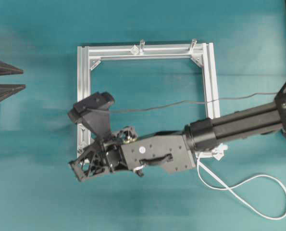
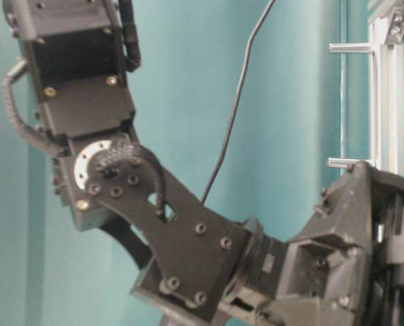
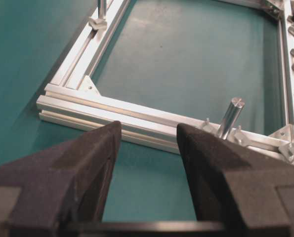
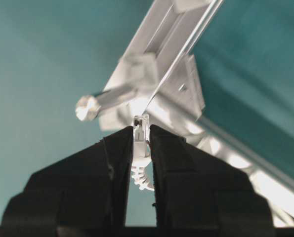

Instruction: Move the cable alternately left and right between 8 closely spaced pins so it hooks onto each one.

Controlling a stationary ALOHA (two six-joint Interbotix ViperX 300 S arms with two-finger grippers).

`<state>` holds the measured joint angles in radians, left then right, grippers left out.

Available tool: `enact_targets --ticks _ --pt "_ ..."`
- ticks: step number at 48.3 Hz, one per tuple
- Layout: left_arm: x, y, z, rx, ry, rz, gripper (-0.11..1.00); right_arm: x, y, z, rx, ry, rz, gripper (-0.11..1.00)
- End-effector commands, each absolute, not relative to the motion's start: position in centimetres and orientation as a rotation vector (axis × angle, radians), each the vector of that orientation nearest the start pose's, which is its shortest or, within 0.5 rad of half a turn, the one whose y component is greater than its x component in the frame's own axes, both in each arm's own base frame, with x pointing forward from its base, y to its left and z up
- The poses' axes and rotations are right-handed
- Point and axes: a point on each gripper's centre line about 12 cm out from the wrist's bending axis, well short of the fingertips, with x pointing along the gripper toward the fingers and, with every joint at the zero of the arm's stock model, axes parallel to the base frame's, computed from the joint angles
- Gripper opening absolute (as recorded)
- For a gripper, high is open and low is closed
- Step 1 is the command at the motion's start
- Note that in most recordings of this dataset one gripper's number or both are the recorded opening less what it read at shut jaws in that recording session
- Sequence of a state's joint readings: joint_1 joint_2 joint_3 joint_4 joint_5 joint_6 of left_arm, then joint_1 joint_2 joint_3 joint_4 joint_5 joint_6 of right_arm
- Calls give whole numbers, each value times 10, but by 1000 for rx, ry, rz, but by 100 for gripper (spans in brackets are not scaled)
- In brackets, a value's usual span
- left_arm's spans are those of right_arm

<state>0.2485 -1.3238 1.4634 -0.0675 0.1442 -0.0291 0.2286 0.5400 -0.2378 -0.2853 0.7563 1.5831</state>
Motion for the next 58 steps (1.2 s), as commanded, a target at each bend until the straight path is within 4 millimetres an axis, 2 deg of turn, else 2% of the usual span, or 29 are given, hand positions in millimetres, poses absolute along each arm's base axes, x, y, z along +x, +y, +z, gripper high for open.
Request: enact_targets --ticks 1,22,41,58 --pt "132 32 188 -135 256 247 53 543 118 187 1047 819 -602 13" --pt "133 29 188 -132 257 226 52 545 139 189 1075 825 -613 13" --pt "133 26 188 -130 257 206 53 570 148 192 1080 790 -593 13" --pt "132 26 192 -125 242 204 53 591 146 188 1054 756 -631 13"
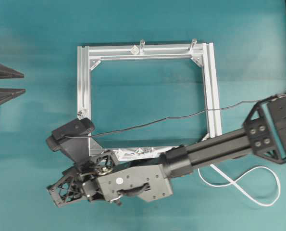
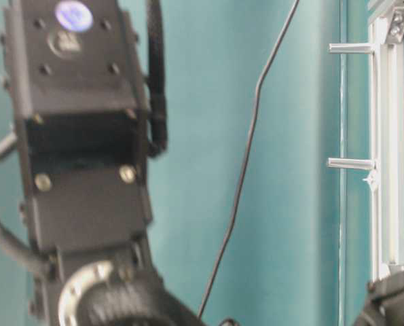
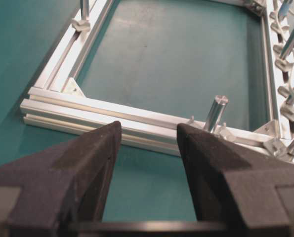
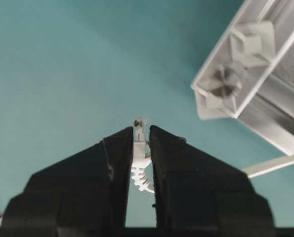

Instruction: Move the cable alternately left and right between 8 closely spaced pins so it hooks onto each one.

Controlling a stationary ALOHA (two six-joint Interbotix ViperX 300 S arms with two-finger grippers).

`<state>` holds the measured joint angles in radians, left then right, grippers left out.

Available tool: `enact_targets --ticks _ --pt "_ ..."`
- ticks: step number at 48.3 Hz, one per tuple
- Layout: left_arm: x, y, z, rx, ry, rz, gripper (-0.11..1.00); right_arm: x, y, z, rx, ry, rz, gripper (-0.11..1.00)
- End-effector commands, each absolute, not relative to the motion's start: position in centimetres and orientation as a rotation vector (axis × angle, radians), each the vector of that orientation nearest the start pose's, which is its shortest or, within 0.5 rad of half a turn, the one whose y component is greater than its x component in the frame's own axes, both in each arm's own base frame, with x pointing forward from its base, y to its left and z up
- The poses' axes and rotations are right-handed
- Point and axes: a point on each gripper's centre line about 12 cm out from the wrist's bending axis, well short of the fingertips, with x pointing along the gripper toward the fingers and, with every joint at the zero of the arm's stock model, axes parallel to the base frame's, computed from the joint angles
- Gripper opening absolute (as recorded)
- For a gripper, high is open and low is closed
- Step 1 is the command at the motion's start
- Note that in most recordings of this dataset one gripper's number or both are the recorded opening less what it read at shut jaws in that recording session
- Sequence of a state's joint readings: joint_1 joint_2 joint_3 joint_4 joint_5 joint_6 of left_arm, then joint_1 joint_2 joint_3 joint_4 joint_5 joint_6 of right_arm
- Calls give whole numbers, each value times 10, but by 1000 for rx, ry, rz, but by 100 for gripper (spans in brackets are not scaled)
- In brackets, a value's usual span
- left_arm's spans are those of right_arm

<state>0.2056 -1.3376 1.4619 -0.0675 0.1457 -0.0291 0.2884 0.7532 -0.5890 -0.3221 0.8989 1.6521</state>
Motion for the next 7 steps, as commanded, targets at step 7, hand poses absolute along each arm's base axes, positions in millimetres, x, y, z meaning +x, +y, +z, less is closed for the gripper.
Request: enact_targets --ticks 7 --pt "130 25 194 -122 225 203 52 596 138 195 1028 737 -678 13"
